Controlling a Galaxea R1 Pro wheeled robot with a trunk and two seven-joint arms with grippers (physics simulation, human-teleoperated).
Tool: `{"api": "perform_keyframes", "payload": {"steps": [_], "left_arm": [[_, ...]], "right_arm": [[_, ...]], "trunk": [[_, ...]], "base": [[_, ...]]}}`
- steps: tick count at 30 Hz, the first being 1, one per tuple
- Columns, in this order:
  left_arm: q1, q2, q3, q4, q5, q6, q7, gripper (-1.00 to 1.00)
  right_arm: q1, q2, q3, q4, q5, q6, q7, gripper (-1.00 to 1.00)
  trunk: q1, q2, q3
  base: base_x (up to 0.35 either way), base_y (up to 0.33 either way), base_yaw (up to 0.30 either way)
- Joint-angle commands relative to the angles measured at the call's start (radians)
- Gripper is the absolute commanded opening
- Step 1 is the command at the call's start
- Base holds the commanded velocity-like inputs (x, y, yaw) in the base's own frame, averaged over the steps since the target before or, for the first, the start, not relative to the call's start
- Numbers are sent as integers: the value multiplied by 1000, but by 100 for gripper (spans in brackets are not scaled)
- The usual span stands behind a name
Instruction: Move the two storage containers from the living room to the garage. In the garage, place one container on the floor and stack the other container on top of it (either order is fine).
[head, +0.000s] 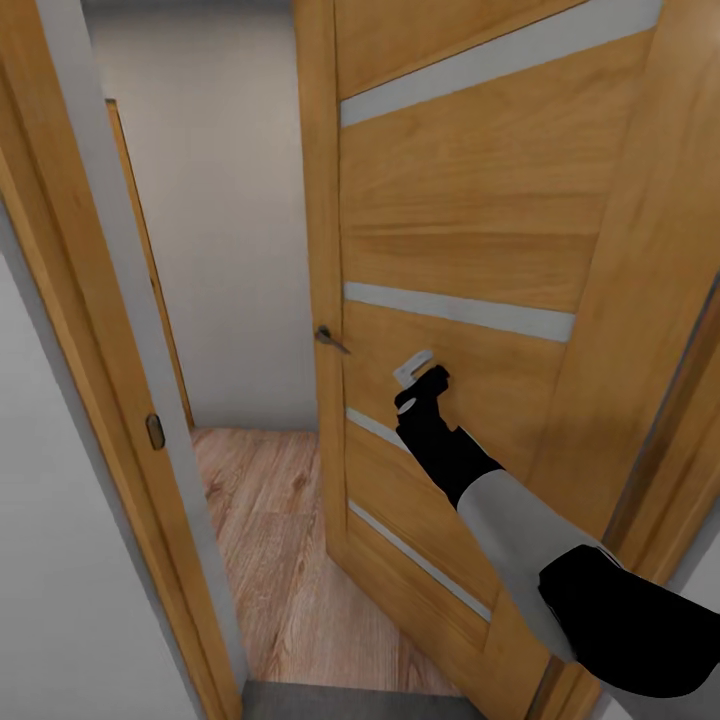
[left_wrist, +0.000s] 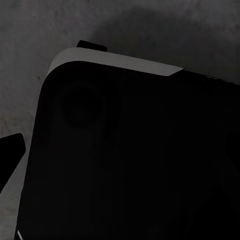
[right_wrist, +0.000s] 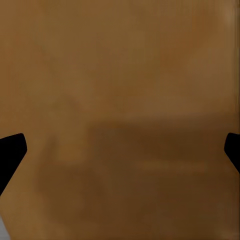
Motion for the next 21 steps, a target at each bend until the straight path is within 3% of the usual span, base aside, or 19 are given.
{"api": "perform_keyframes", "payload": {"steps": [1,14,21], "left_arm": [[0,0,4,0,3,-2,-1,100],[0,0,4,0,4,-2,0,100],[0,1,3,0,4,0,0,100]], "right_arm": [[-1,0,4,-1,20,11,-4,100],[-1,0,6,-1,20,13,-4,100],[-1,0,6,-1,20,12,-3,100]], "trunk": [[0,0,-1],[0,0,-1],[0,0,-1]], "base": [[0,0,0],[0,0,0],[231,0,0]]}}
